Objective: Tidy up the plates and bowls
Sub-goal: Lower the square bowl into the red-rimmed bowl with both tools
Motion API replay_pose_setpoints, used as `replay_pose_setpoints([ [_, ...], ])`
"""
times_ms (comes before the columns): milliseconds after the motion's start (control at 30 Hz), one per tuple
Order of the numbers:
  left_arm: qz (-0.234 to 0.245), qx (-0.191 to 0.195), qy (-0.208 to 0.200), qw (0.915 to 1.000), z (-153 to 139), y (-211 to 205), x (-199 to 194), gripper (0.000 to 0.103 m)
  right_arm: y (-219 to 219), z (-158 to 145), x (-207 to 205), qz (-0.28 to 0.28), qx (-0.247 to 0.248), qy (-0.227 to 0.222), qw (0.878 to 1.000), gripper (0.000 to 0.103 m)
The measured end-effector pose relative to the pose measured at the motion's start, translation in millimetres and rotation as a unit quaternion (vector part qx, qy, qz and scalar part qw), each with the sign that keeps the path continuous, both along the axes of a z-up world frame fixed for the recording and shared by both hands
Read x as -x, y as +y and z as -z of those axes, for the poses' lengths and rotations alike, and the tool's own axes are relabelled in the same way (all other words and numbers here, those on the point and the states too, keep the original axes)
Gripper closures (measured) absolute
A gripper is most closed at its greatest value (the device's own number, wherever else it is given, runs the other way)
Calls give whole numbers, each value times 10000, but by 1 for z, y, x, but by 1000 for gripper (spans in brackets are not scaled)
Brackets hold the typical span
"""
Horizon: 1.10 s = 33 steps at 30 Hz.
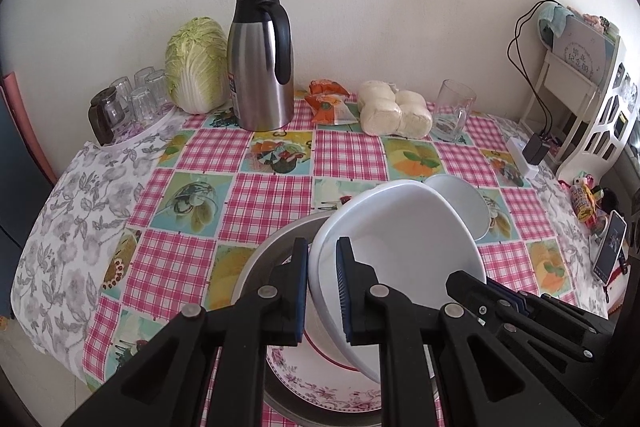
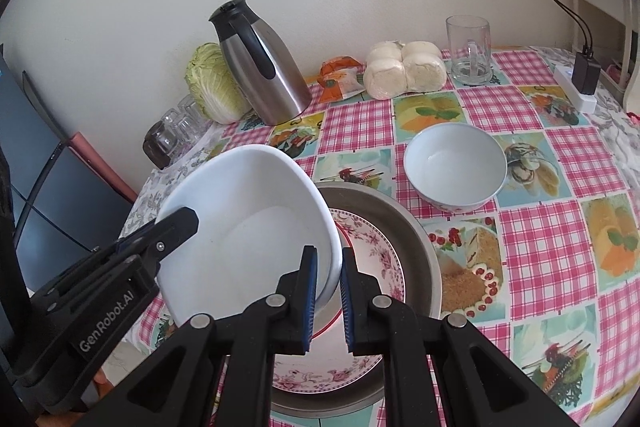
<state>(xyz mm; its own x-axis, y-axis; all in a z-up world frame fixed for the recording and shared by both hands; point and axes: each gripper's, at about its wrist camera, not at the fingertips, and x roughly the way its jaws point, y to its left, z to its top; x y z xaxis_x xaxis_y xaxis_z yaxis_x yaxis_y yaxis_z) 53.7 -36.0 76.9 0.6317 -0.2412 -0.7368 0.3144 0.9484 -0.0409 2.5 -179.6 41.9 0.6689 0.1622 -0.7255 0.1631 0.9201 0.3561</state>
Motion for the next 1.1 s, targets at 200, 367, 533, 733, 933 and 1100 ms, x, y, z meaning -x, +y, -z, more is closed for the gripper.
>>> replay_pose_setpoints([
  [200, -6, -10, 136, 9999, 7, -1, -3, 89, -2, 3, -2, 30, -21, 69, 10000, 90],
  [367, -37, -37, 246, 9997, 13, 1, -7, 89, 0, 7, -4, 17, -18, 135, 9999, 90],
  [533, -50, -1, 322, 9995, 17, 1, -8, 89, 0, 8, -5, 13, -37, 149, 9999, 89],
  [733, -77, -95, 389, 9992, 22, -1, -11, 89, -1, 13, -8, 24, -9, 233, 9997, 88],
  [933, -105, -135, 569, 9982, 33, 0, -16, 89, -2, 20, -12, 36, -27, 310, 9995, 88],
  [1100, -118, -170, 553, 9983, 35, -1, -16, 89, -1, 23, -14, 22, -6, 345, 9994, 88],
])
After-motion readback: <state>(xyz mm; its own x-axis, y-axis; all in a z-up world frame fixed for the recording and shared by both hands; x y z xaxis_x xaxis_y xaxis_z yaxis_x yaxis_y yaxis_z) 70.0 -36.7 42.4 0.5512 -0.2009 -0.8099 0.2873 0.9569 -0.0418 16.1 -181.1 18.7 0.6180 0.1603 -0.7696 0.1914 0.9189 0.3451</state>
